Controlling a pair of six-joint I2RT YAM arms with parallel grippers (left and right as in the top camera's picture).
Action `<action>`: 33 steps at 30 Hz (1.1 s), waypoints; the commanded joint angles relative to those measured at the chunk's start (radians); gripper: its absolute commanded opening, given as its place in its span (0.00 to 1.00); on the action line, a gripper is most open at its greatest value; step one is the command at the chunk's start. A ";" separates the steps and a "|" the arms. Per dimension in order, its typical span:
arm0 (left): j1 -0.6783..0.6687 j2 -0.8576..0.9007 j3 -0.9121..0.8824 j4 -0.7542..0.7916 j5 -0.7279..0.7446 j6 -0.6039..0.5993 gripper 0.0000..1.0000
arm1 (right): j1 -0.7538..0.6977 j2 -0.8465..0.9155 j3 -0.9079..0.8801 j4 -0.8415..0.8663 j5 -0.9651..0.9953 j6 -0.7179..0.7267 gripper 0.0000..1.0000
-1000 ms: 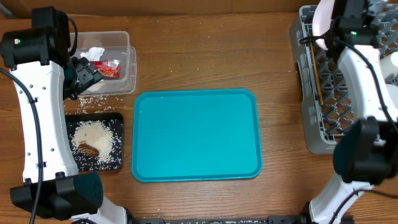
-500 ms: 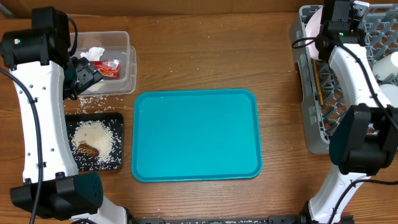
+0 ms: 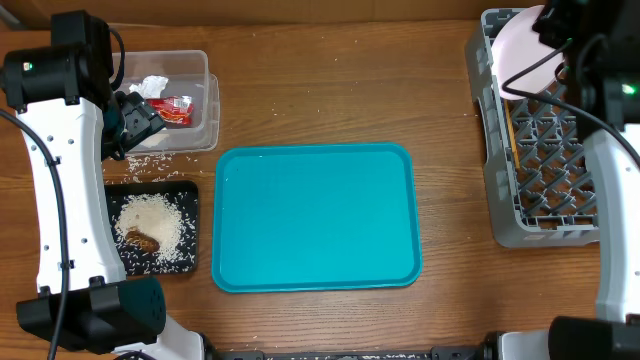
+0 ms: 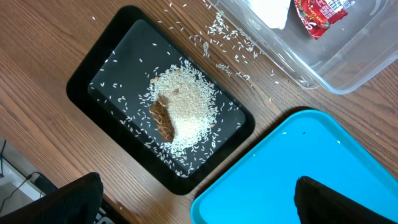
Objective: Sort waste into correct bins and load items into the dishwasher
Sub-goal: 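Lift the plate with the right gripper and place it upright in the dish rack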
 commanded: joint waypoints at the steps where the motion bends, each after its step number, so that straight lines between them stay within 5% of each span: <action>1: 0.003 -0.026 0.016 0.001 0.000 -0.010 1.00 | -0.100 0.040 0.005 0.010 -0.056 0.054 0.32; 3: 0.003 -0.025 0.016 0.001 0.000 -0.010 1.00 | -0.164 0.076 0.005 0.003 -0.071 0.119 0.10; 5: 0.003 -0.025 0.016 0.001 0.000 -0.010 1.00 | -0.227 0.118 0.005 0.009 -0.145 0.139 0.04; 14: 0.003 -0.025 0.016 0.001 0.000 -0.010 1.00 | -0.394 0.371 0.005 0.098 -0.742 0.139 0.04; 23: 0.003 -0.025 0.016 0.001 0.000 -0.010 1.00 | -0.378 0.474 0.005 0.158 -0.891 0.138 0.04; 33: 0.003 -0.026 0.016 0.001 0.000 -0.010 1.00 | -0.400 0.316 0.018 0.163 -0.949 0.139 0.05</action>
